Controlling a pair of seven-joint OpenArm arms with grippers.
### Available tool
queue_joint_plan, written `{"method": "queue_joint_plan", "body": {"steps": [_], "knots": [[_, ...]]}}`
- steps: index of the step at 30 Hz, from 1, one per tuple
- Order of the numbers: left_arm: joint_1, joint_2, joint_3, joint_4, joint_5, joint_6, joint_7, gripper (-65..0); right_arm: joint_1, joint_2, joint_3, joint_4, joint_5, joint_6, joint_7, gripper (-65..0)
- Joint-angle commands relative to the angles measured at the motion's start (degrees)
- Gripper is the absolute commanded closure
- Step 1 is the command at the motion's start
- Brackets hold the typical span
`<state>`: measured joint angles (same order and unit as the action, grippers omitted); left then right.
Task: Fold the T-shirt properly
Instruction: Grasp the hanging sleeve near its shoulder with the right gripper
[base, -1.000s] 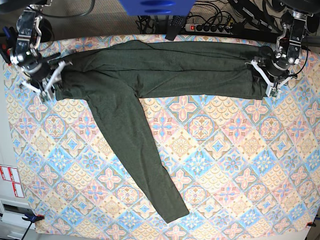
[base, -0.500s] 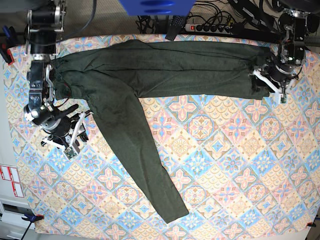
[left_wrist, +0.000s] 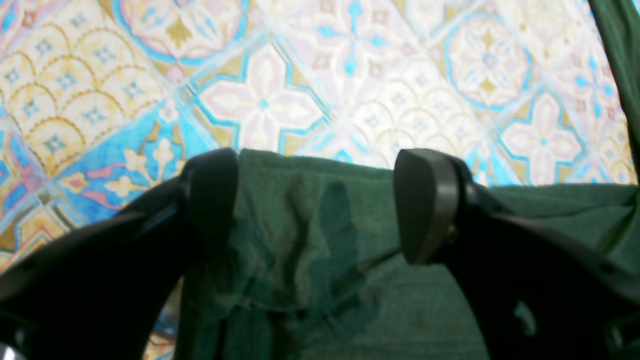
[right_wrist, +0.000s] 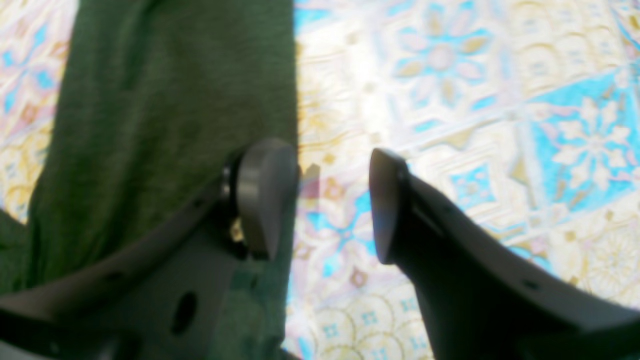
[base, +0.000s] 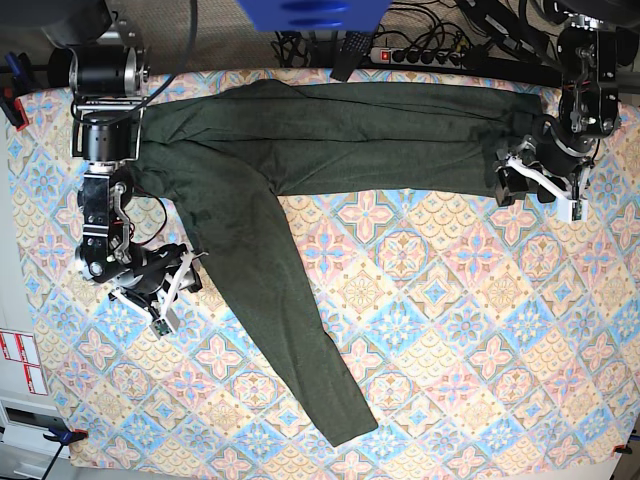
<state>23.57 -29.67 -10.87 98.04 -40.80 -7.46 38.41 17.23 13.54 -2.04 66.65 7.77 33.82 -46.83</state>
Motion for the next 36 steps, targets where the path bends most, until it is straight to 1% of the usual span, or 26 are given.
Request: {"method": "queue_joint_plan", "body": {"steps": [1,6,10,12,15,19,21,29,30,32,36], "knots": [[-0.3,-1.0,-0.6,2.6,-0.4,-0.2,-0.7,-47.9,1.5,0.1,0.1,-0.3,0.9,0.2,1.8,-27.9],[-0.3,-1.0,-0.3,5.3,-0.4,-0.2,0.0,-47.9,4.0,0.1,0.1,-7.3,0.9,0.2,4.3,-27.9],[-0.3,0.6,-0.6,7.1,-0.4,-0.2,1.0,-47.9,4.1,0.1,0.0,-10.7,0.9,0.2,7.3,-28.0],[-0.3,0.7,-0.6,7.9,-0.4,-0.2,2.0,-47.9,4.1,0.1,0.0,-12.2,0.9,0.2,8.3,-28.1],[-0.4,2.0,-0.6,7.9,-0.3,-0.2,2.2,-47.9,4.1,-1.2,0.0,-14.9,0.9,0.2,9.7,-28.1],[-0.4,2.1,-0.3,7.9,-0.3,-0.2,2.2,-47.9,4.1,-1.6,0.0,-17.4,0.9,0.2,11.4,-28.1],[-0.4,2.1,-0.3,7.9,-0.3,-0.2,2.2,-47.9,4.1,-2.9,0.0,-17.8,0.9,0.2,11.5,-28.1],[-0.4,2.1,-0.4,7.9,-0.3,-0.2,2.2,-47.9,4.0,-4.7,-0.6,-17.8,0.9,0.2,11.3,-27.6],[-0.4,2.1,-0.4,7.9,-0.2,-0.2,2.2,-47.9,3.9,-4.7,-1.6,-17.7,0.9,0.2,11.4,-26.8],[-0.3,2.1,-0.4,7.9,-0.1,-0.2,2.2,-47.9,3.8,-4.7,-4.4,-17.4,0.9,0.2,11.5,-21.5],[-0.3,2.1,-0.5,7.9,0.0,-0.2,2.2,-47.9,3.7,-4.7,-6.4,-17.3,0.9,0.2,11.6,-6.6]]}}
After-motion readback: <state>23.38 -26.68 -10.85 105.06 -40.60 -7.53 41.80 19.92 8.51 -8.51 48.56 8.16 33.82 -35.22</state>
